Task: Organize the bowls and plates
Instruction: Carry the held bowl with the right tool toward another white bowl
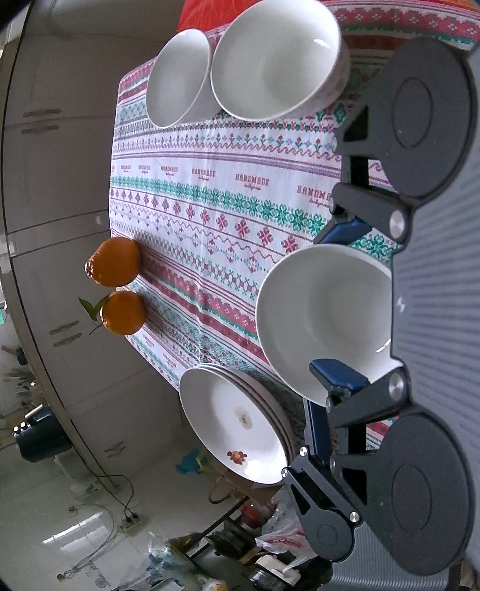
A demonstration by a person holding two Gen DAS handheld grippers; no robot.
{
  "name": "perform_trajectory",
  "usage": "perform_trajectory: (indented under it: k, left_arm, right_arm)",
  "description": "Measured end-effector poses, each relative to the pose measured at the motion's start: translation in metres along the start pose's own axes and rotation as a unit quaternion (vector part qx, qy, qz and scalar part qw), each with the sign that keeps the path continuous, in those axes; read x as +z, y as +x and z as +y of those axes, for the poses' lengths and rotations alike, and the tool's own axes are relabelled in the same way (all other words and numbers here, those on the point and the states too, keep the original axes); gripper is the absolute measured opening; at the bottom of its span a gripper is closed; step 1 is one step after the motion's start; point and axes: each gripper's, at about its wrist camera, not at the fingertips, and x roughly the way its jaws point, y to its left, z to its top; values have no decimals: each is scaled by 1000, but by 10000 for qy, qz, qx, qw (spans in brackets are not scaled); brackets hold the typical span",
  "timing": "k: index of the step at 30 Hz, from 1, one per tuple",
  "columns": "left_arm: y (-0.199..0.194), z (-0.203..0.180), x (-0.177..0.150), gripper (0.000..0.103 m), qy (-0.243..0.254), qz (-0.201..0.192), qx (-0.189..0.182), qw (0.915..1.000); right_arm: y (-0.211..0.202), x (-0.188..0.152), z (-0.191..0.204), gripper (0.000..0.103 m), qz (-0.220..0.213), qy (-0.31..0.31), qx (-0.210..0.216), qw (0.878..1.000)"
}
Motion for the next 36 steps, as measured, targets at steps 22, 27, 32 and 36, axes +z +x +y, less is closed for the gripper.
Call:
perform_trajectory:
  k: [22,27,32,36]
  left_arm:
    - [5,6,-3,93,-224,70,-164,9996]
    - [1,2,-1,99,-90,60,-174,9998]
    - [-11,0,2,100,49,47,-179,9998]
    - [-23,-2,9,101,114,-64,-158,9998]
  right_arm:
    - [7,1,-5,75,26,117,77,9999]
    - [-4,3,-4,98,-232,49,28,9997]
    - [-20,0,-5,103,-449,-20,-48,9990]
    - [-33,-5,-8,103,-634,-89,-280,9976]
